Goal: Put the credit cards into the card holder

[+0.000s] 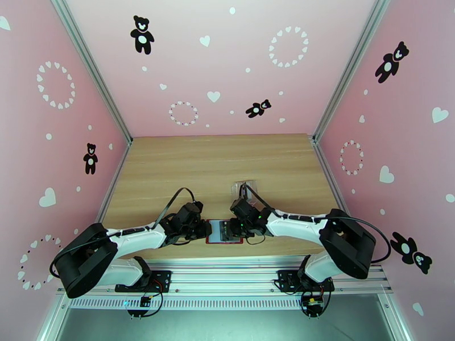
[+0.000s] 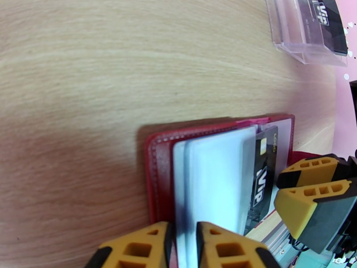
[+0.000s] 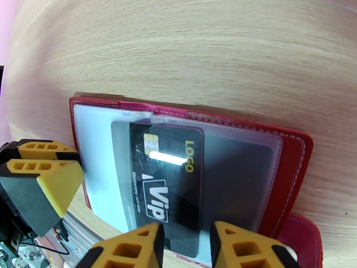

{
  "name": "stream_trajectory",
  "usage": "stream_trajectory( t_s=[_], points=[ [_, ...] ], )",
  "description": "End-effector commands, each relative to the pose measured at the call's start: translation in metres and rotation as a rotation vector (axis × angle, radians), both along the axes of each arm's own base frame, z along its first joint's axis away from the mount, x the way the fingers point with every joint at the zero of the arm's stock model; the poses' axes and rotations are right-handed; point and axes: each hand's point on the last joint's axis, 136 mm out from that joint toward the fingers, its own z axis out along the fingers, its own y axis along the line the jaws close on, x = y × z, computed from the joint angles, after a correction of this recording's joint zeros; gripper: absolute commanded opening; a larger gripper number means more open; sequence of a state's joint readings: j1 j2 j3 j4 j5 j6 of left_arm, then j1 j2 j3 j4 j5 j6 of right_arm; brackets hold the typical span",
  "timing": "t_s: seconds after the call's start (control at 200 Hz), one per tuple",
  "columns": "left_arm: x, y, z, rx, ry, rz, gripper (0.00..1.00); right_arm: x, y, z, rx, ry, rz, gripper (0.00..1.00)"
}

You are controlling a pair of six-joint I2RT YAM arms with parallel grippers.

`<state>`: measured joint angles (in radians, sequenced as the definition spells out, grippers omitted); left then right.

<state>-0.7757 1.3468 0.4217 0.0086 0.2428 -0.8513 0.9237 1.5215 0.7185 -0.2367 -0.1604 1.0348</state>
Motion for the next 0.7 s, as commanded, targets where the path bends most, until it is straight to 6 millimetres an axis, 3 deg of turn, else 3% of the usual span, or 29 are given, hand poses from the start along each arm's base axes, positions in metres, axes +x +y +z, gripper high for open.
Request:
stream_trajectory(
  t_s=[0.0, 0.696],
  points=[
    [-0.009, 0.013, -0.017, 0.075, 0.038, 0.005, 0.23, -0.001, -0.001, -0.006, -0.048, 0.010, 0.023, 0.34],
    [-0.010, 0.013, -0.018, 0.071, 0.040, 0.005, 0.23, -0.001, 0.036, -0.004, 0.004, 0.033, 0.074, 0.33]
  ],
)
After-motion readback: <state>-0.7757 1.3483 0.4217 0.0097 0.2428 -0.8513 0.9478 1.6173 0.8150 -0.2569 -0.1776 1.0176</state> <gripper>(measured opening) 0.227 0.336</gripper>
